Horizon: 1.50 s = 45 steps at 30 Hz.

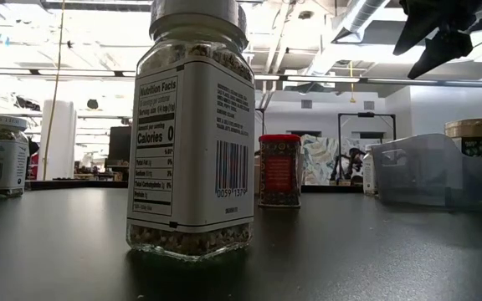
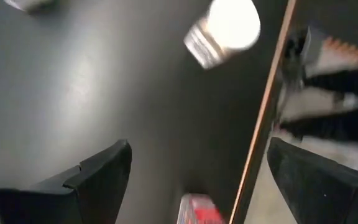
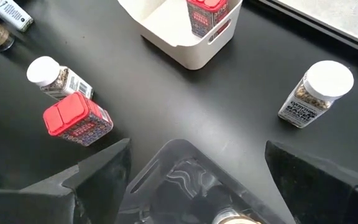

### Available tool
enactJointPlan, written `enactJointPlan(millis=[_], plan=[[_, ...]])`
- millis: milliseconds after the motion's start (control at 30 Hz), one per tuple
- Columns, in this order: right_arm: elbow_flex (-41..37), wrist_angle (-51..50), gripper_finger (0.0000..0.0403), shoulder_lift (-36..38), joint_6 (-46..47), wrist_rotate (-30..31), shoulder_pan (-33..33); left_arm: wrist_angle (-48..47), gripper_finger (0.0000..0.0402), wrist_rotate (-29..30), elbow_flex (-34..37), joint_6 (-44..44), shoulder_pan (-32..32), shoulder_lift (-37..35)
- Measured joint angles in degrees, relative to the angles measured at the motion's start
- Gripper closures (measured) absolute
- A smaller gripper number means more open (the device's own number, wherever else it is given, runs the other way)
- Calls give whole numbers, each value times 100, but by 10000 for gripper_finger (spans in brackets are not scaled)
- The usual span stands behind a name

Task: Sort spices by type
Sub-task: Put the bottom red seasoning can into the gray bin

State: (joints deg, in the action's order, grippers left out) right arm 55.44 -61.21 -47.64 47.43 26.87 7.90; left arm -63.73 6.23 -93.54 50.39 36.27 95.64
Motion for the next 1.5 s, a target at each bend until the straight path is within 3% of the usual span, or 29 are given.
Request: enactJointPlan(millis=[467,900,1167,1500], plan=[[2,7,10,0,-2,4,-8,22,45,38,-2,1063,1534,551],[2,15,10,0,-3,22,-11,-39,45,-43,0,707,1907,1294],[3,22,10,0,1,24,-11,-524,45,7,2,882,2038,1326],[4,24,10,0,8,24,-11,-451,45,44,194,1200,2079,1317]])
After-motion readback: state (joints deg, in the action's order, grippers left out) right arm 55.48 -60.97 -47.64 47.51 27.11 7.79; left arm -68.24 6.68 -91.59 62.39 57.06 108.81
